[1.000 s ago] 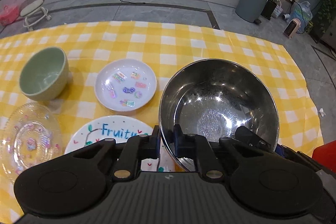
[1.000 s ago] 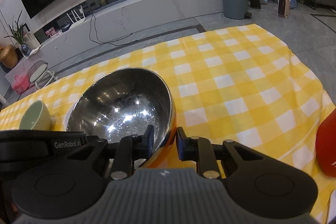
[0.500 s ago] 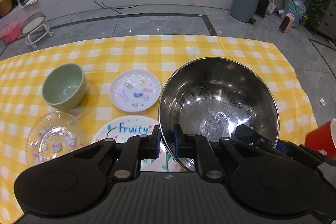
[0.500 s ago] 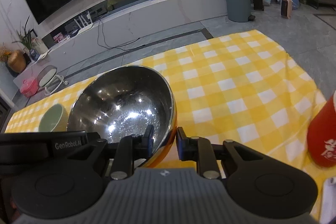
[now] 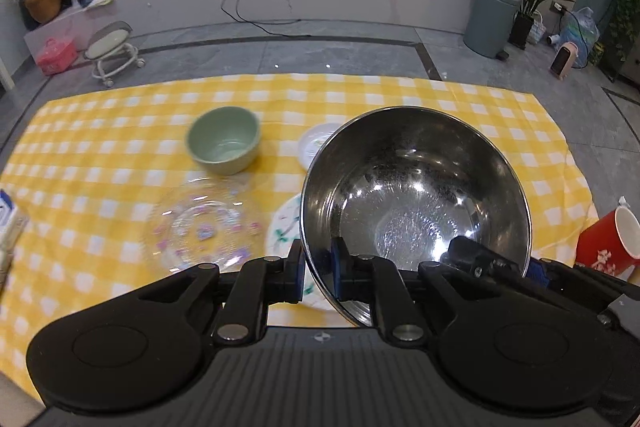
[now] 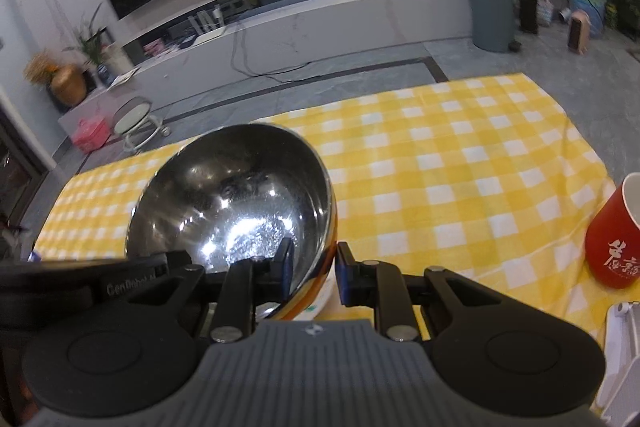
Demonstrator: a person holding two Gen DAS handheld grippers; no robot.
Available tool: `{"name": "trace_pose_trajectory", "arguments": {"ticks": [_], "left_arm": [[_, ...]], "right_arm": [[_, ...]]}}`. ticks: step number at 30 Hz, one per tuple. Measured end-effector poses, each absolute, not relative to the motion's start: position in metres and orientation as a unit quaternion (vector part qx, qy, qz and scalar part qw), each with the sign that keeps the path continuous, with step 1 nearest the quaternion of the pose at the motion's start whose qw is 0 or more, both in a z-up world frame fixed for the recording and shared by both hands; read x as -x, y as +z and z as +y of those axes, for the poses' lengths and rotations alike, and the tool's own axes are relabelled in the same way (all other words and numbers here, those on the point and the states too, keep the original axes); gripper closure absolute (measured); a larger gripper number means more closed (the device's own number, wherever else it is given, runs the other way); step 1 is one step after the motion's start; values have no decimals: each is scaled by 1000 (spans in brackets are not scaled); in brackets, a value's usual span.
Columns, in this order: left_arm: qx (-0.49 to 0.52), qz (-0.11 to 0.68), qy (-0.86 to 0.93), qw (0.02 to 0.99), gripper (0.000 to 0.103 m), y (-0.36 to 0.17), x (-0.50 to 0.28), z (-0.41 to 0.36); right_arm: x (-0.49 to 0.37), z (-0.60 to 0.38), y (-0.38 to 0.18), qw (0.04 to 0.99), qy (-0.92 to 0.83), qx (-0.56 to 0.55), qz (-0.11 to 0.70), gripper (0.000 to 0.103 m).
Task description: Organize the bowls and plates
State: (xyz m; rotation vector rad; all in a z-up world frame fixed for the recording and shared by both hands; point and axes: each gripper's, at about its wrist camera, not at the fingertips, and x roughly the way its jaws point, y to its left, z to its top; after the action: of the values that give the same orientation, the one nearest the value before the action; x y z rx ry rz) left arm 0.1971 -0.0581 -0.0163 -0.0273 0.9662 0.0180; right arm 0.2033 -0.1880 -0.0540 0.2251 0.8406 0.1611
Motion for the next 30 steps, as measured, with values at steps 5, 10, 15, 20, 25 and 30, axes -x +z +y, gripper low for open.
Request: {"name": "trace_pose_trajectory", "arguments": {"ticks": [5, 10, 15, 20, 25, 30], "left_arm": [[0, 445, 17, 895, 88, -6, -158, -37], [15, 450, 23, 892, 85, -8, -125, -10], [89, 461, 40, 882, 85, -16, -102, 38], [140, 458, 51, 876, 85, -28, -82, 73], [164, 472, 50, 865, 84, -52, -60, 97], [174, 496, 43, 850, 85, -80, -63, 111]], "right_arm": [[-170, -167, -39, 900, 105, -118, 407, 82], [-141, -140, -30, 899, 124, -111, 404, 83], [-122, -110, -27, 890, 154, -117, 412, 83], [-107, -80, -28, 888, 171, -103, 413, 83], [-99, -64, -33, 879, 193, -93, 425, 85], [-98, -48, -51, 879, 185, -65, 434, 86]]}}
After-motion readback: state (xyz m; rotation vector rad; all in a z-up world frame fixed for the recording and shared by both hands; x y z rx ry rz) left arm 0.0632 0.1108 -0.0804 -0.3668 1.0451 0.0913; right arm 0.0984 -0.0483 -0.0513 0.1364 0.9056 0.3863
